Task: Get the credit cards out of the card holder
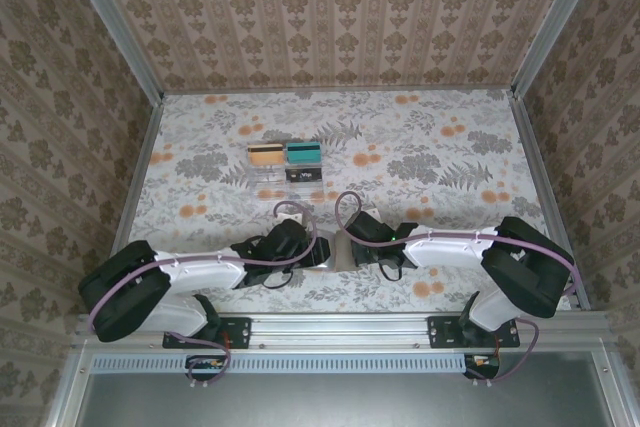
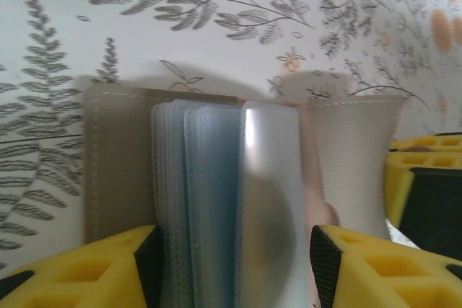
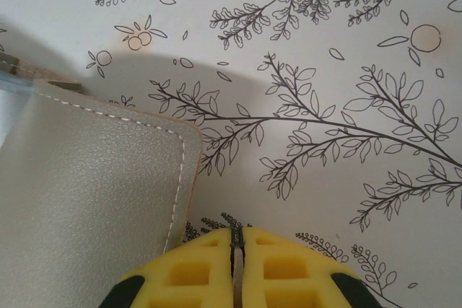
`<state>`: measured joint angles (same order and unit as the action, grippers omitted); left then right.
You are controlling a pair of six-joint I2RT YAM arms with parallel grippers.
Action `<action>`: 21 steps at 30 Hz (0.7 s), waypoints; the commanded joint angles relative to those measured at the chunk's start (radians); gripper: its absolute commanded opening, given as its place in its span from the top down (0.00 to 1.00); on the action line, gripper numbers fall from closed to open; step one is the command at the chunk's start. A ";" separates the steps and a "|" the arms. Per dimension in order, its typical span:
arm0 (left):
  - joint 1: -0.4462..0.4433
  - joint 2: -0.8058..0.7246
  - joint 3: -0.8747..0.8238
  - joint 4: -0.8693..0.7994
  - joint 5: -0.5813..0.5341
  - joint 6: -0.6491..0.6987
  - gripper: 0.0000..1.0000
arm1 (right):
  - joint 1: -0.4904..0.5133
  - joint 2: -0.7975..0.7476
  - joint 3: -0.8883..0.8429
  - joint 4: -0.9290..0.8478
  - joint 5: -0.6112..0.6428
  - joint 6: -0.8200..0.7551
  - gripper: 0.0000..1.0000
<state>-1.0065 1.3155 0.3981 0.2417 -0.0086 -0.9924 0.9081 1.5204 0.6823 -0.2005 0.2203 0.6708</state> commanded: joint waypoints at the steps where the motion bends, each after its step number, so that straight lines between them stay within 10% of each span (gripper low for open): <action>1: -0.017 -0.020 -0.002 0.125 0.109 0.021 0.42 | 0.014 0.036 -0.010 0.042 -0.033 0.021 0.92; 21: -0.054 -0.074 0.010 0.045 0.021 0.044 0.43 | 0.010 -0.089 -0.043 0.006 0.019 0.040 0.88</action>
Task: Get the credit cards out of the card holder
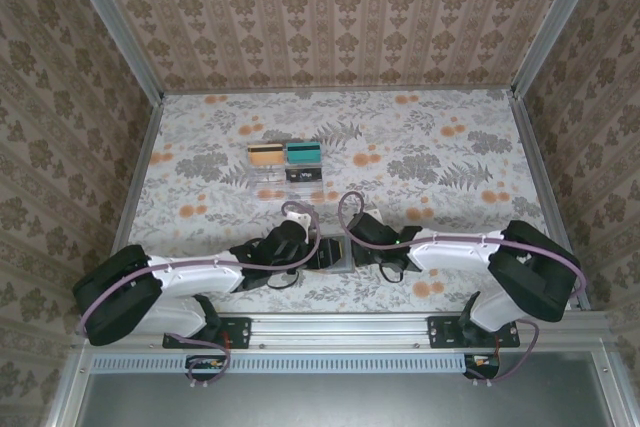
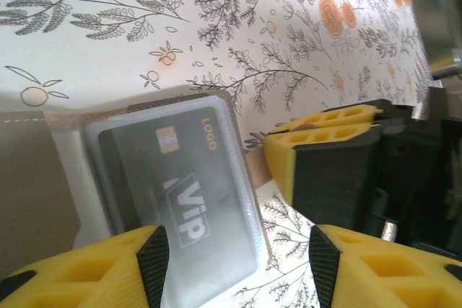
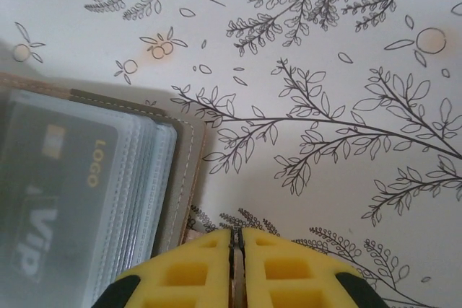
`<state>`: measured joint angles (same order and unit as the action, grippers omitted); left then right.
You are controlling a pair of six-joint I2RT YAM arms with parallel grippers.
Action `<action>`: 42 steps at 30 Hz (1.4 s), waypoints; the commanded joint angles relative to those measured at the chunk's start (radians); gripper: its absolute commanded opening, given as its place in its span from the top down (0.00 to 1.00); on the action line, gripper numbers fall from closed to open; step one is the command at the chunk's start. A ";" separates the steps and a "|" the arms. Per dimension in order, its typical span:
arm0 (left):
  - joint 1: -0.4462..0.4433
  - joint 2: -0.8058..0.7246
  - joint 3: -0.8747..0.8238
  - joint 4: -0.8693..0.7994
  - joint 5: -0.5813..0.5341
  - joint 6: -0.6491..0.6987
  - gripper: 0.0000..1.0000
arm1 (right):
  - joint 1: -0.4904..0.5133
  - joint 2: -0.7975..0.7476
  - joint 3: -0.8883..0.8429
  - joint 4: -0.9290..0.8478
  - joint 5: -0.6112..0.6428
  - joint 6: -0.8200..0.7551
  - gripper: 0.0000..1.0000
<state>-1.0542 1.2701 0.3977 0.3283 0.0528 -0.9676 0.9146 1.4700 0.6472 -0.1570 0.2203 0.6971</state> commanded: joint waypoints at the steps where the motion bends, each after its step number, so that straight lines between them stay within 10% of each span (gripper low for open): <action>1: -0.006 -0.048 0.005 -0.060 -0.055 0.017 0.43 | 0.002 -0.046 -0.009 -0.041 0.021 0.013 0.88; 18: 0.087 -0.549 -0.180 -0.399 -0.175 0.036 0.45 | 0.047 -0.189 0.038 -0.055 -0.006 -0.031 0.61; 42: 0.087 -0.402 -0.064 -0.332 -0.099 0.078 0.37 | 0.162 0.129 0.234 -0.016 -0.094 -0.024 0.58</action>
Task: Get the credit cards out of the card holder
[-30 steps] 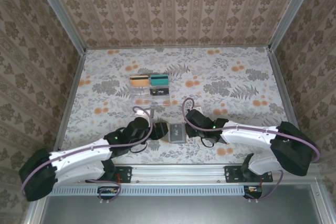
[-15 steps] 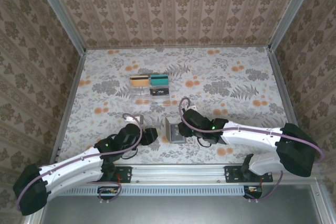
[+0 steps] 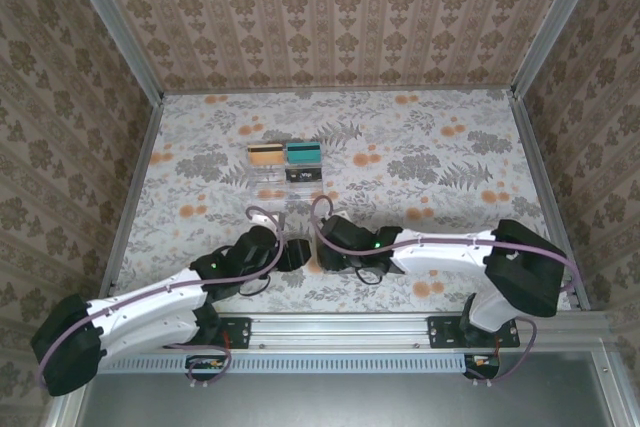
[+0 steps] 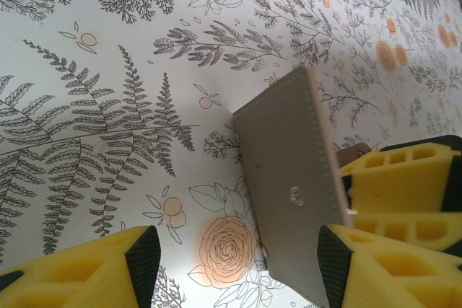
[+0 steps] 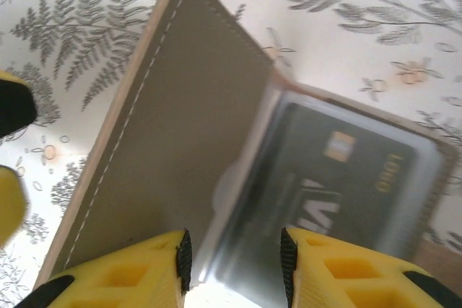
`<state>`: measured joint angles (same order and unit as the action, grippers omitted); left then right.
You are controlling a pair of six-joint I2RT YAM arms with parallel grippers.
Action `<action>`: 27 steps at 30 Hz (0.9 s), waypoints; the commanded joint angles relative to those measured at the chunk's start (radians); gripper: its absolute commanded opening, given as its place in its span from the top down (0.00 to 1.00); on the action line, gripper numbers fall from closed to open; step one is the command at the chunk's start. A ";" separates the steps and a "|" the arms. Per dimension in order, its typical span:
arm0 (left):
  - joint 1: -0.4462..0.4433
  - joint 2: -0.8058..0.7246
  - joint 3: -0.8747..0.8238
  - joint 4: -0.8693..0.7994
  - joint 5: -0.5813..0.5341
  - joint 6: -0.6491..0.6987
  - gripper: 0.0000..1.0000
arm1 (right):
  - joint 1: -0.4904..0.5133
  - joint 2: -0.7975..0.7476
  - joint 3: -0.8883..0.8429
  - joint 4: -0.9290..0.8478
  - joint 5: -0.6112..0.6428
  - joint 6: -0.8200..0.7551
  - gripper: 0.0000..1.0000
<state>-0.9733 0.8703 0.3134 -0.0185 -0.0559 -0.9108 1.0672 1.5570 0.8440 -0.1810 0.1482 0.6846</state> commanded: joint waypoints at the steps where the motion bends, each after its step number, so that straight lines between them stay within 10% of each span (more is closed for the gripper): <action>1: 0.006 -0.007 0.016 0.013 0.011 0.017 0.36 | 0.010 0.052 0.035 0.021 -0.031 -0.009 0.56; 16: 0.010 0.002 -0.020 -0.003 -0.018 0.010 0.40 | 0.006 0.071 0.016 0.024 -0.020 0.001 0.56; 27: 0.013 0.133 -0.024 -0.021 -0.069 -0.029 0.64 | -0.041 -0.123 -0.112 0.005 0.040 0.050 0.51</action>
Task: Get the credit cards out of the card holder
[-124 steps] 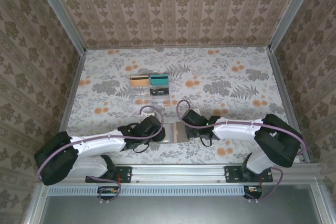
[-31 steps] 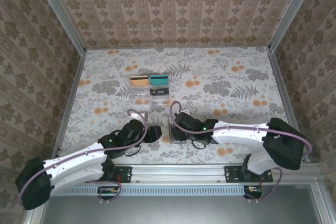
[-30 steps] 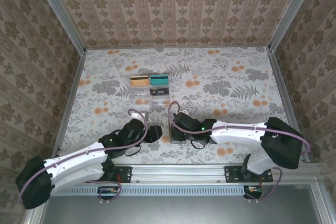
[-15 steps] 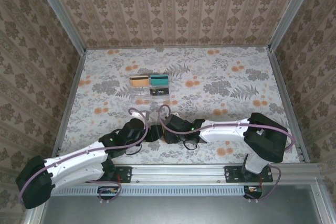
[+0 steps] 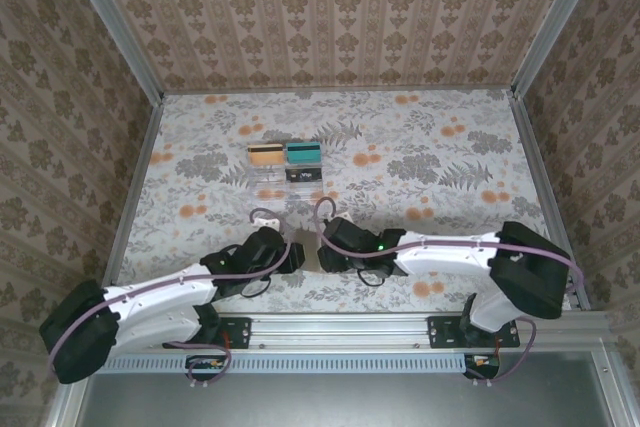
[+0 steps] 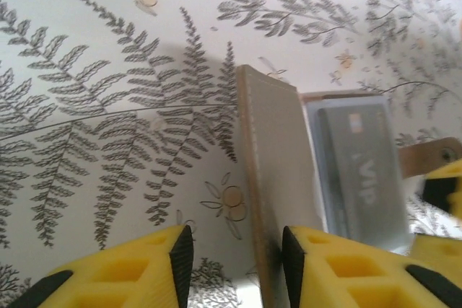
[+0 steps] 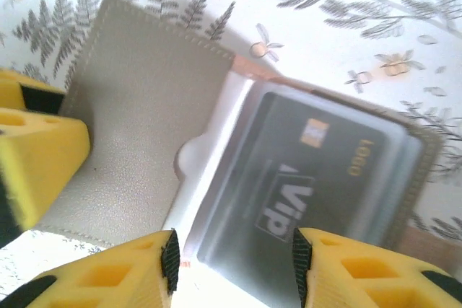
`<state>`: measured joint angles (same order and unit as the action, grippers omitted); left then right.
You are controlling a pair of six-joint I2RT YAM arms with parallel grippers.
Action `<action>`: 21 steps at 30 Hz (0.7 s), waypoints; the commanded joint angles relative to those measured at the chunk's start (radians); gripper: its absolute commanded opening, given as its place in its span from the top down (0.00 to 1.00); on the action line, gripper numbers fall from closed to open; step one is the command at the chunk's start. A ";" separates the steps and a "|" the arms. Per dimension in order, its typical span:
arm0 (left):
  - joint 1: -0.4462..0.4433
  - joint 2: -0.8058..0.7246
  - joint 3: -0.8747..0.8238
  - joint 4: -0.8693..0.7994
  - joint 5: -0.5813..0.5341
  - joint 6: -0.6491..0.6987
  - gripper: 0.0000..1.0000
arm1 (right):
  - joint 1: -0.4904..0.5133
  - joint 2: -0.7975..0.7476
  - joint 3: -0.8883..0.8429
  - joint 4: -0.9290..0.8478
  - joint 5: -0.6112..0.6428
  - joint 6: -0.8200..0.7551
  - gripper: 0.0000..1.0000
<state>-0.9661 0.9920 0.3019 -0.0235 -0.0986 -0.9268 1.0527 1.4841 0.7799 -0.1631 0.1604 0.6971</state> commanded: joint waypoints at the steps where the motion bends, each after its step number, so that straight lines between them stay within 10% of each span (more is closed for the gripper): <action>1: 0.006 0.014 -0.014 -0.013 -0.026 -0.015 0.69 | -0.039 -0.056 -0.069 0.008 0.005 0.045 0.51; 6: 0.004 0.029 -0.015 -0.001 -0.024 -0.019 0.88 | -0.080 -0.045 -0.132 0.083 -0.060 0.078 0.51; 21: -0.026 0.129 -0.001 0.065 -0.020 -0.040 0.96 | -0.121 -0.046 -0.184 0.294 -0.266 0.110 0.56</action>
<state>-0.9749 1.0992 0.3012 -0.0002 -0.1257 -0.9497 0.9276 1.4704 0.6098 0.0349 -0.0116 0.7902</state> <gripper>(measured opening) 0.054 0.439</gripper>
